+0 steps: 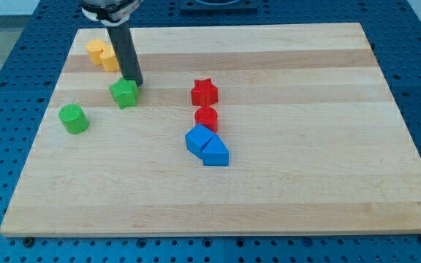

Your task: Place green star right horizontally towards green circle

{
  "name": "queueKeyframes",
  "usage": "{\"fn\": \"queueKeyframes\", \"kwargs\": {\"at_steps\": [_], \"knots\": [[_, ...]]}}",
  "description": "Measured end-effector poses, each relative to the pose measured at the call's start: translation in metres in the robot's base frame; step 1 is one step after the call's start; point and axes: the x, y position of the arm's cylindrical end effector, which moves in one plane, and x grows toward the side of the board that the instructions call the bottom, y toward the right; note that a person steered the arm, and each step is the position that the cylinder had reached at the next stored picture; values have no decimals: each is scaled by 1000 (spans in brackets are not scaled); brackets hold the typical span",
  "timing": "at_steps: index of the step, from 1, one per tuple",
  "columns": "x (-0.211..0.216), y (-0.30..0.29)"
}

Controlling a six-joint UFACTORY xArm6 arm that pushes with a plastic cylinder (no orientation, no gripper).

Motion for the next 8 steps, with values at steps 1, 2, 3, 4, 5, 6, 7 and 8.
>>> {"fn": "queueKeyframes", "kwargs": {"at_steps": [1, 2, 3, 4, 5, 6, 7, 8], "knots": [[20, 0], [32, 0], [28, 4], [27, 33], [27, 33], [29, 31], [29, 28], [34, 20]]}}
